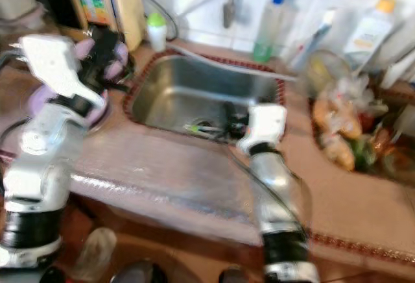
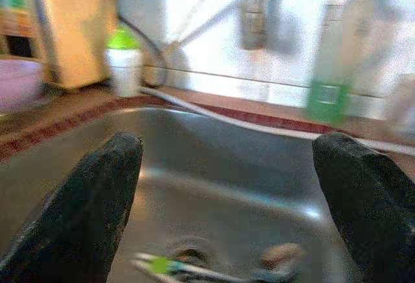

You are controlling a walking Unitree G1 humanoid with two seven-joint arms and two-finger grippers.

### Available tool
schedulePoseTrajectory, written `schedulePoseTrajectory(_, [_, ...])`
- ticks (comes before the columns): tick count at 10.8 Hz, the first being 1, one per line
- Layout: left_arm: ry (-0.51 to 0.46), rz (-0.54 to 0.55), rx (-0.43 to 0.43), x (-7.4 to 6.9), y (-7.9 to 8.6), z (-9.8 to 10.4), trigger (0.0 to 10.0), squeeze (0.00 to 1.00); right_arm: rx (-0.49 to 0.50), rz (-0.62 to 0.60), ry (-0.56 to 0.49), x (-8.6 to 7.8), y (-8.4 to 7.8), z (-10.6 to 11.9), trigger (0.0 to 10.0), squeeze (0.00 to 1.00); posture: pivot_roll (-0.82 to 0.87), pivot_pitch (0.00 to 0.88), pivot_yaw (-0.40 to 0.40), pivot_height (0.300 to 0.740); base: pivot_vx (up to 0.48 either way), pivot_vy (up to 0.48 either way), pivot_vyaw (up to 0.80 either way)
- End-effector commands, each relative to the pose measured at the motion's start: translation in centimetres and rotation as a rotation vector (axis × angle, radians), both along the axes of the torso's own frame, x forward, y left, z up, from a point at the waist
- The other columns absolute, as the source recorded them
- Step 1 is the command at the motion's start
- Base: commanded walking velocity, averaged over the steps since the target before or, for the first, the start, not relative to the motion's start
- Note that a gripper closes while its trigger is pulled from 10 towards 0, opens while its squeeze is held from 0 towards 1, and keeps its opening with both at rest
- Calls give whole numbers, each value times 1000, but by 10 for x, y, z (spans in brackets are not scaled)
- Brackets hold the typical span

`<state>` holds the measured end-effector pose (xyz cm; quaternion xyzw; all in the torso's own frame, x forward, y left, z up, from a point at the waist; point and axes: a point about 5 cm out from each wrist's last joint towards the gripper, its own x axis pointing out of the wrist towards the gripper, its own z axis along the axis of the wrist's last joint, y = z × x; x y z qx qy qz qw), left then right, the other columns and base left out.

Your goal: Kitchen organization

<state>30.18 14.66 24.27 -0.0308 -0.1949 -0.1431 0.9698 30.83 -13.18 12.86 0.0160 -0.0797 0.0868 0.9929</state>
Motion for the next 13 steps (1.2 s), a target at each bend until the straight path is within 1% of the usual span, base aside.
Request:
schedulePoseTrajectory(1, [-13, -23, 10, -3, -7, 4, 10000, 0, -13, -30, 4, 1, -10, -1, 10000, 0, 4, 0, 12, 740, 0, 465, 0])
schedulePoseTrajectory(2, [-1, -18, 38, -5, -9, 0, 10000, 0, -15, -38, -1, 1, -11, -1, 10000, 0, 7, 0, 11, 740, 0, 0, 0])
schedulePoseTrajectory(4, [18, -42, 42, -9, -13, -6, 10000, 0, -23, -57, -3, 2, -13, -1, 10000, 0, 10, 0, 10, 740, 0, 0, 0])
schedulePoseTrajectory(5, [39, -74, 54, -14, -20, -16, 10000, 0, -31, -82, -1, 3, -17, -2, 10000, 0, 10, 0, 11, 740, 0, 0, 0])
schedulePoseTrajectory(6, [49, -80, 49, -17, -25, -21, 10000, 0, -36, -89, -1, 5, -19, -2, 10000, 0, 10, 0, 14, 740, 0, 0, 0])
schedulePoseTrajectory(8, [17, -97, 71, -18, -37, -18, 10000, 0, -38, -95, -15, 7, -19, 2, 10000, 0, 7, 1, 16, 740, 0, 0, 0])
schedulePoseTrajectory(10, [19, -100, 75, -21, -40, -22, 10000, 0, -40, -87, -23, 8, -16, 4, 10000, 0, 7, 1, 16, 740, 278, 0, -594])
schedulePoseTrajectory(11, [20, -104, 84, -22, -40, -24, 10000, 0, -39, -78, -25, 8, -13, 4, 10000, 0, 7, 12, 10, 740, 319, 0, 0])
schedulePoseTrajectory(13, [-4, -85, 91, -20, -38, -19, 10000, 0, -41, -69, -32, 10, -10, 5, 10000, 0, 7, 12, 10, 740, 319, 0, 0])
